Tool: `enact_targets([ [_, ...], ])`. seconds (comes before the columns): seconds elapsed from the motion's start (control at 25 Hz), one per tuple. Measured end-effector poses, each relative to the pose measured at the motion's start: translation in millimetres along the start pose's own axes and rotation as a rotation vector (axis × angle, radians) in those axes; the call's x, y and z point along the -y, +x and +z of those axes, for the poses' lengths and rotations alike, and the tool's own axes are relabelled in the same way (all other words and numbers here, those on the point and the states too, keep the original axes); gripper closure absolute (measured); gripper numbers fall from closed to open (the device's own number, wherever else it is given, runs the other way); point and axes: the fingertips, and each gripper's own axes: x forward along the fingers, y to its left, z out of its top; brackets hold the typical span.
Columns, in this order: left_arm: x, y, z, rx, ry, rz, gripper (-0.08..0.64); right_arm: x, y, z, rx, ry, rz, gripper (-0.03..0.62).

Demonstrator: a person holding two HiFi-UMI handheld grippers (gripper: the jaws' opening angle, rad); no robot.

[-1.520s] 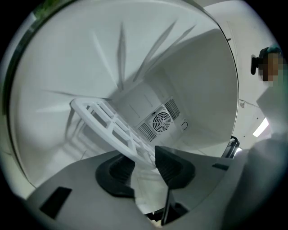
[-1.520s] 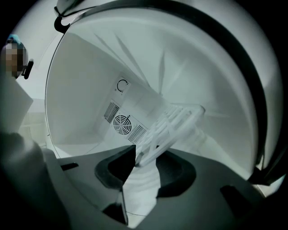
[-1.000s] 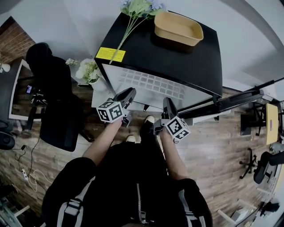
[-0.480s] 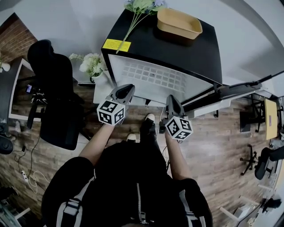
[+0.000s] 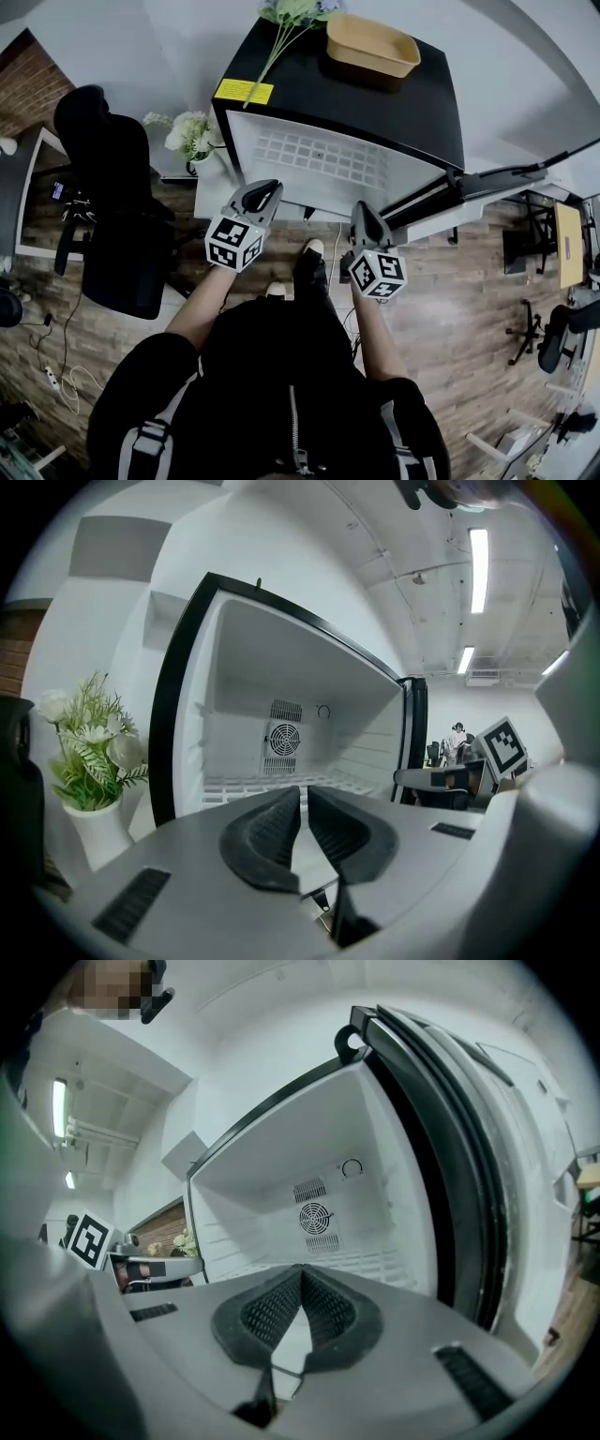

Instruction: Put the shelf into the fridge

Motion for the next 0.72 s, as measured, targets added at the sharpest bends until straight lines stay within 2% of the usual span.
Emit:
enact_targets([
  [0.24,-4,3,0,0.000,-0.005,-0.001,0.515,-2,0,5,0.004,-0.035,-0.001,0.586],
  [0.48,-4,7,-5,-0.015,0.003,0.001,0.515,6,2,6,0.005,-0.001,-0.015,0.586],
  [0.72,-9,10,-10,-0.020,-0.023,0.006,0.516,4,6,6,-0.005,-0.073,-0.015,0.586],
])
